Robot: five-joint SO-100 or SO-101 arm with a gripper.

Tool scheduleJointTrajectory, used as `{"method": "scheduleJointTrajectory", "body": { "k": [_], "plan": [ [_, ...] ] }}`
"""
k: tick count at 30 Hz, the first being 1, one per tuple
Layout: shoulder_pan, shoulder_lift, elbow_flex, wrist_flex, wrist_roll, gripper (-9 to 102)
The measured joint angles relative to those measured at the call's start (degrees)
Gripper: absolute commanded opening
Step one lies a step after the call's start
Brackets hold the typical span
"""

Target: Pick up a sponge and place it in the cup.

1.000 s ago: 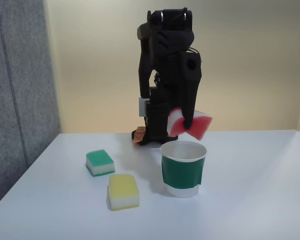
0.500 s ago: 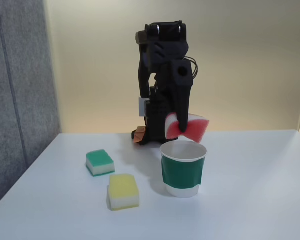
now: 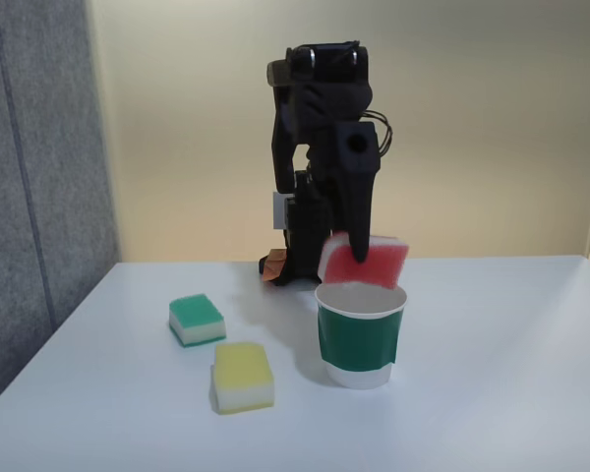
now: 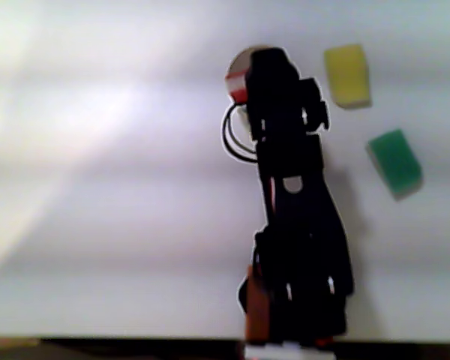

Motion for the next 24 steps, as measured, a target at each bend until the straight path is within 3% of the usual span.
{"method": "scheduleJointTrajectory", "body": {
  "k": [7, 11, 17, 24],
  "plan": [
    [0.62, 0.00, -3.43, 0.00, 0.18, 44],
    [0.88, 1.14, -3.69, 1.32, 0.26, 32],
    [4.39, 7.03, -4.48, 3.16, -1.32, 0],
    [8.53, 17.49, -1.05, -1.85, -0.26, 0]
  ]
}}
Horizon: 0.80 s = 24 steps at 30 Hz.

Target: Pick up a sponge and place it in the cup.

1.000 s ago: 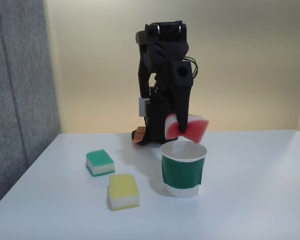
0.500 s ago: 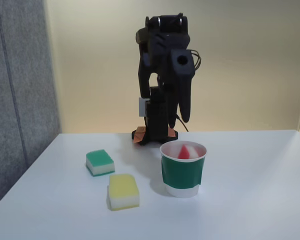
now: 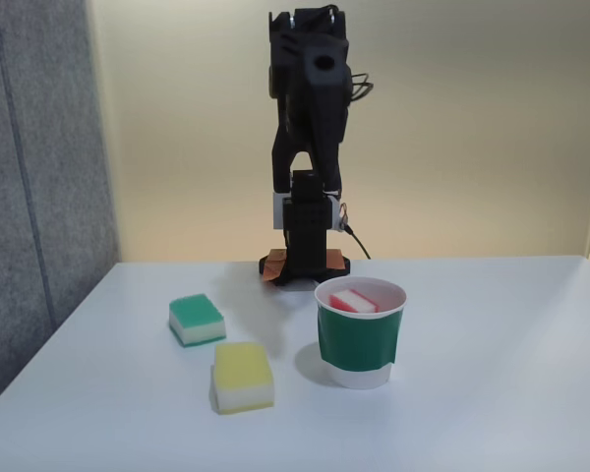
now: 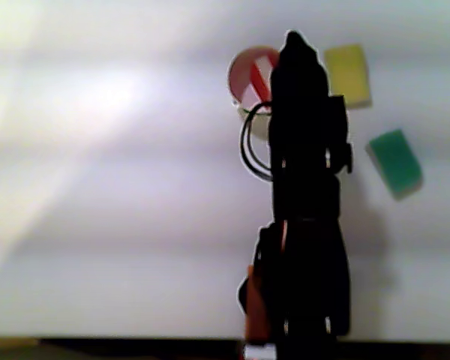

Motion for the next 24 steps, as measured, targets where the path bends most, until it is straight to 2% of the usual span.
{"method": "scheduleJointTrajectory", "body": {
  "k": [5, 11, 24],
  "plan": [
    [1.23, 7.47, 6.68, -5.63, 4.75, 0],
    [5.10, 18.37, 16.96, -14.50, 5.45, 0],
    [8.53, 39.11, 34.98, -15.12, 5.45, 0]
  ]
}}
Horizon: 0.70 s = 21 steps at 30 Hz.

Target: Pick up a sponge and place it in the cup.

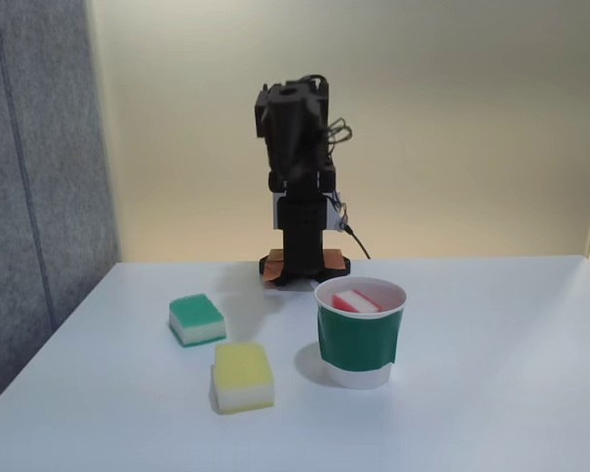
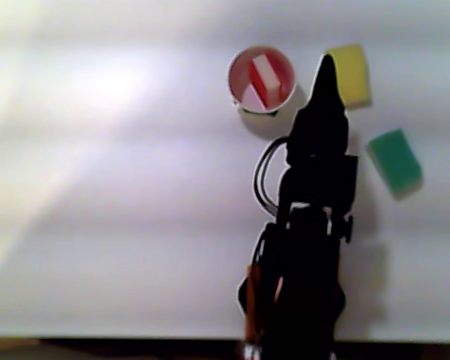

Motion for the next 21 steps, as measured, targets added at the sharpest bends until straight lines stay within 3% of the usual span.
{"method": "scheduleJointTrajectory", "body": {
  "k": [14, 21],
  "plan": [
    [-1.93, 3.25, 16.96, 0.26, -1.58, 0],
    [-2.72, 4.04, 19.16, 17.58, -1.67, 0]
  ]
}}
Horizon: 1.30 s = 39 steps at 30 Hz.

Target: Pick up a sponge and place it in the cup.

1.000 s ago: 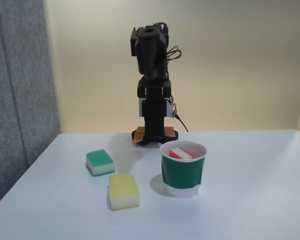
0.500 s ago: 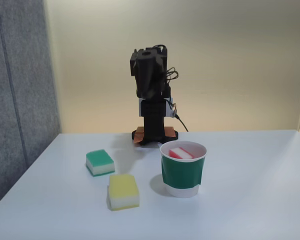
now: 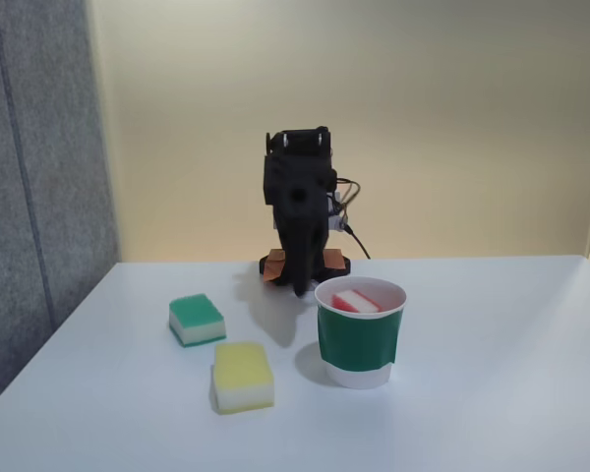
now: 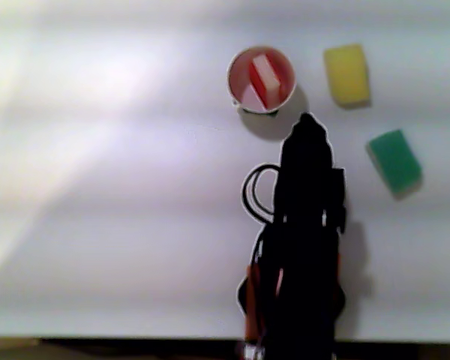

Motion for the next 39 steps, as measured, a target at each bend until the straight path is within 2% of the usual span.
{"method": "scheduleJointTrajectory", "body": {
  "k": [4, 9, 39],
  "plan": [
    [-1.32, -0.26, 0.00, 12.66, 0.00, 0],
    [-2.29, -0.97, -0.18, 19.16, -0.44, 0],
    [-2.81, -0.53, -0.26, 19.95, -2.20, 0]
  ]
}}
